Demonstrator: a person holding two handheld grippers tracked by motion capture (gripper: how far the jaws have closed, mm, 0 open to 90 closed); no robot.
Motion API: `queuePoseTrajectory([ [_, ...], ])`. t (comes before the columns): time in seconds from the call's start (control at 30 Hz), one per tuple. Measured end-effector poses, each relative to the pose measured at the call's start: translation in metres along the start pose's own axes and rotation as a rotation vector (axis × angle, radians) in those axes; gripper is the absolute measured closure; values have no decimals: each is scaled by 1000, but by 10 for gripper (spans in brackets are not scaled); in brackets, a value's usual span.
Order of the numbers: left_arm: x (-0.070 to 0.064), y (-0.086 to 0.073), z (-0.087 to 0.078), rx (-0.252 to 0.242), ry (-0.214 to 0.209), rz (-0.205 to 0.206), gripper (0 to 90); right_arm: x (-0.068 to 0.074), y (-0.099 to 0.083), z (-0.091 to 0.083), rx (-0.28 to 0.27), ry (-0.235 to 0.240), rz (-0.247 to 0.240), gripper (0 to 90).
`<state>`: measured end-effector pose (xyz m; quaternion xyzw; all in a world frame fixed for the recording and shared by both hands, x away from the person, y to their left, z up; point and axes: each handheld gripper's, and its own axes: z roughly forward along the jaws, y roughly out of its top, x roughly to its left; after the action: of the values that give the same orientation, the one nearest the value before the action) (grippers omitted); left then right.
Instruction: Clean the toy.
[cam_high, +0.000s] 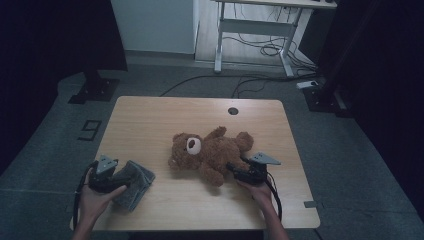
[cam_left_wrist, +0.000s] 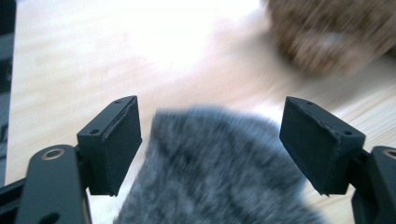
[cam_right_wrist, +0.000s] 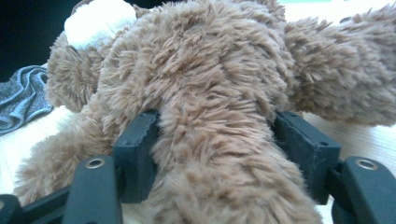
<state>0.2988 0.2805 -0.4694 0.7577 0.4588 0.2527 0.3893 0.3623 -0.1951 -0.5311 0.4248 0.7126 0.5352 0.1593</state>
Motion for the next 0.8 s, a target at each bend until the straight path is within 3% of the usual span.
queuePoseTrajectory([
  [0.17, -28, 11, 6, -20, -69, 42, 204, 1, 2, -4, -3, -16, -6, 320],
  [0.37, -55, 12, 32, 13, -141, 58, 215, 0, 3, -10, -3, -28, -20, 300],
  [0.6, -69, 12, 40, -1, -188, 39, 227, -2, 6, -22, -14, -10, -25, 284],
  [0.7, -74, 10, 45, 19, -194, 56, 229, -1, 4, -26, -8, -6, -29, 276],
  [0.8, -75, 8, 48, 23, -204, 46, 232, 2, 2, -31, -5, -8, -32, 269],
])
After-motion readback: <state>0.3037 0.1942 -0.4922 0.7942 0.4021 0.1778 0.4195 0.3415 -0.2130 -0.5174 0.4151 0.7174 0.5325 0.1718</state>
